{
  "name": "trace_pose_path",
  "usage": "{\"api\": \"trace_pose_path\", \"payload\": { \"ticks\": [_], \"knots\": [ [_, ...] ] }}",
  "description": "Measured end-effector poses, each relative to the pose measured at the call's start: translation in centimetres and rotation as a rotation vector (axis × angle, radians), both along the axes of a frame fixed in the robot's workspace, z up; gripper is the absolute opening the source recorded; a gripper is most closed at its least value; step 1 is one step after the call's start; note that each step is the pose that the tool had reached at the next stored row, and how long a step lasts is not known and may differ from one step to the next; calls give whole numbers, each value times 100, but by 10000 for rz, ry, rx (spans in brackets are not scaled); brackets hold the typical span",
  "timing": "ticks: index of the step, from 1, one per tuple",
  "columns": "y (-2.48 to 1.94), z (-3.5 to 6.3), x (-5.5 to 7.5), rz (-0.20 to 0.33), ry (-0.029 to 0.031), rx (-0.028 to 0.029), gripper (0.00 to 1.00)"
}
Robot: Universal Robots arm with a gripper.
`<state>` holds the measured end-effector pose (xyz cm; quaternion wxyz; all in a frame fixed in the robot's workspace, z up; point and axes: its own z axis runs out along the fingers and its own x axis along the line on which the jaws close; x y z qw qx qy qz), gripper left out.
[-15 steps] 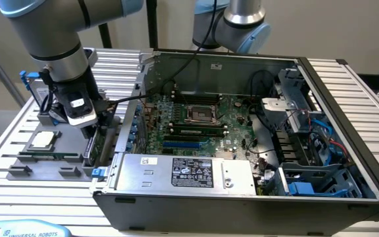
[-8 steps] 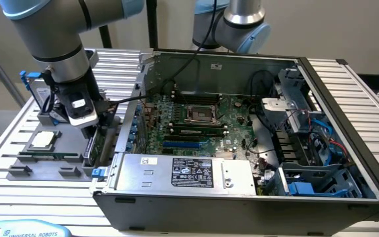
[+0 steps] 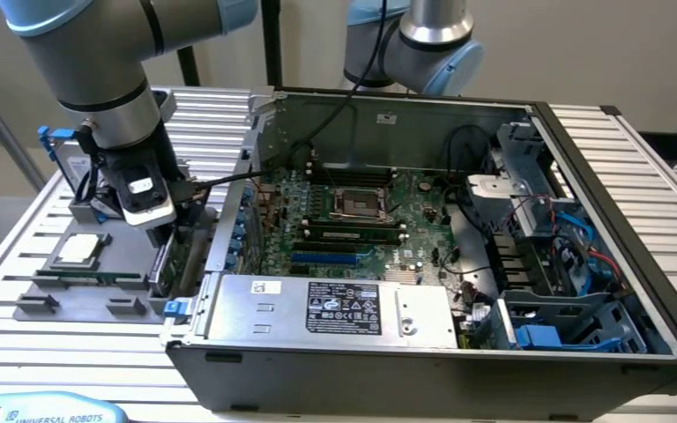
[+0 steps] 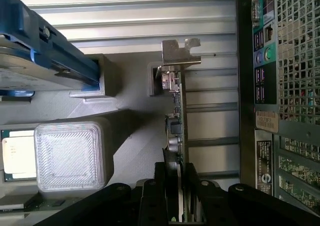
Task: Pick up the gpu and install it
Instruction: 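Pick up the gpu and move the gpu toward the slot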
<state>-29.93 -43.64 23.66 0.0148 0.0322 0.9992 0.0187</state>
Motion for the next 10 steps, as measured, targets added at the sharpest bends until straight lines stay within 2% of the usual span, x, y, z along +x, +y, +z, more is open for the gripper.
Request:
{"api": "trace_pose_path", "payload": {
  "ticks": [6,10],
  "knots": [
    [0,0,0,-10,1,0,27],
    [0,-2,0,-339,2,0,27]
  ]
}}
